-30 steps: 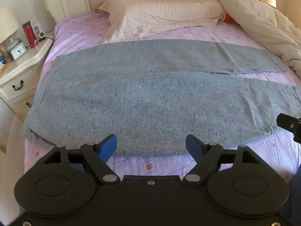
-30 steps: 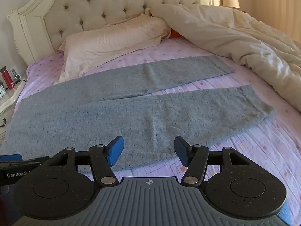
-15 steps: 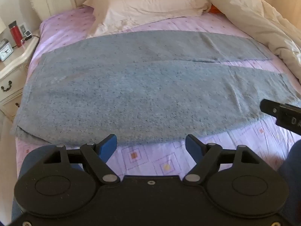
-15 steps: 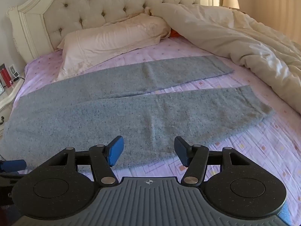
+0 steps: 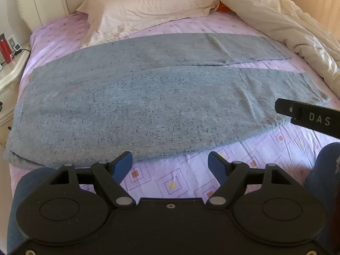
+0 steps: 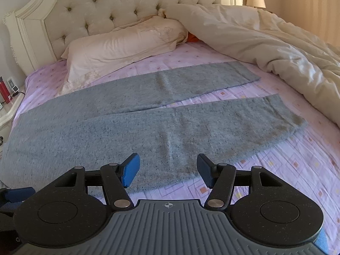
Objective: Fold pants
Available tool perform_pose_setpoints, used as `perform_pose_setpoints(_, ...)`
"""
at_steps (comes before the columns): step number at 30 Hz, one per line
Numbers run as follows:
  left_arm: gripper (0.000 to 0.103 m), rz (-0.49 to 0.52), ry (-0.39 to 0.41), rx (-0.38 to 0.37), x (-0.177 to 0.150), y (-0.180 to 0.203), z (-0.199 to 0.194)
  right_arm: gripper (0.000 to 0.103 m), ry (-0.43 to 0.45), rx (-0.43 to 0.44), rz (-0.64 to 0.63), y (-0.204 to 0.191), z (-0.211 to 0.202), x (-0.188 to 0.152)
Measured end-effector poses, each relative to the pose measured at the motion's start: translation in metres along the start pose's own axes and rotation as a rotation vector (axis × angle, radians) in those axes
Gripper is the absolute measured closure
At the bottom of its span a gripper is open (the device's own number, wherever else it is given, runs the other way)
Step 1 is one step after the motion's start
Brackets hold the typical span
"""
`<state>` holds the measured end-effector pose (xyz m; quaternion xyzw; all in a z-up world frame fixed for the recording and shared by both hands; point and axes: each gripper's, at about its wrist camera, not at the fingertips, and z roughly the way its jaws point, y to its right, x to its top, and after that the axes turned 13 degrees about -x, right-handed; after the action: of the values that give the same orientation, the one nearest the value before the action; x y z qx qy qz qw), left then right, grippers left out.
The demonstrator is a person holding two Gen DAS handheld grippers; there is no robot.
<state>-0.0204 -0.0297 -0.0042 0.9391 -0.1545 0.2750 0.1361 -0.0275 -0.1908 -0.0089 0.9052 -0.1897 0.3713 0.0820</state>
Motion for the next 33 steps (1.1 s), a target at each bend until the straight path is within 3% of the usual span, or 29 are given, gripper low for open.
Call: perform_pose_setpoints(33, 0.025, -0.01, -0.014, -0.034, 0.0028, -0.0004, 0.0052, 0.045, -0.011, 0.0, 0.025, -0.0001, 0.0014, 0.0013)
